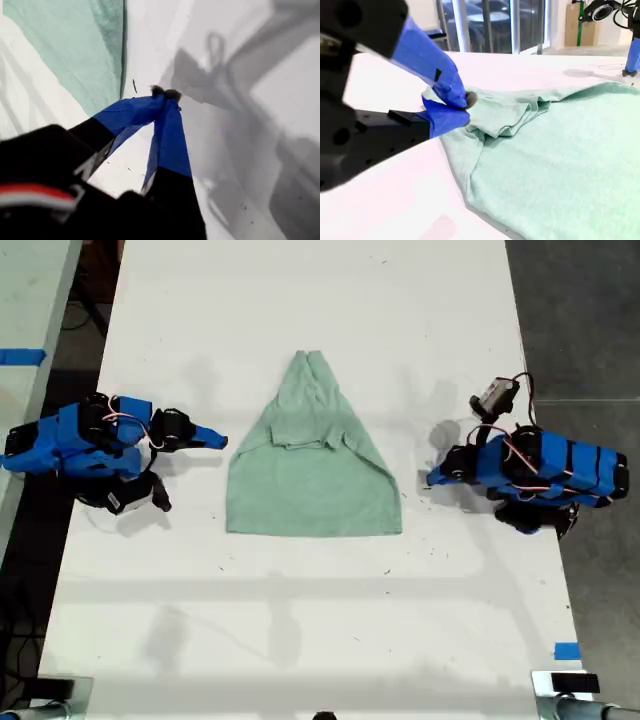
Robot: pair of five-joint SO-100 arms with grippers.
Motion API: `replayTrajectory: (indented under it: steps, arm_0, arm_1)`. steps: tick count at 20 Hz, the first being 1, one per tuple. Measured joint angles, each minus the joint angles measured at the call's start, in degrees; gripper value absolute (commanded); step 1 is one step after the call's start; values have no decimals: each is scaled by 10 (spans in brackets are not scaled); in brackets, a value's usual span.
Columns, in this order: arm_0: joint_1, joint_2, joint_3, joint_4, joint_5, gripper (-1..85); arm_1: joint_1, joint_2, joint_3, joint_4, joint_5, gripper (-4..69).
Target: Fold t shirt
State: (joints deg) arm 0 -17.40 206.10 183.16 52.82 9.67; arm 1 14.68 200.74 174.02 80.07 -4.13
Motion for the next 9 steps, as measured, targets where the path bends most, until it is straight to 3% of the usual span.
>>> replayTrajectory:
  steps: [3, 9]
  arm_0:
    - [0, 0, 0, 0, 0, -2]
    - [0, 0, 0, 0, 0, -2]
  arm_1:
    - [10, 0, 0, 10, 46, -12]
    - [7, 0, 0, 4, 31, -24]
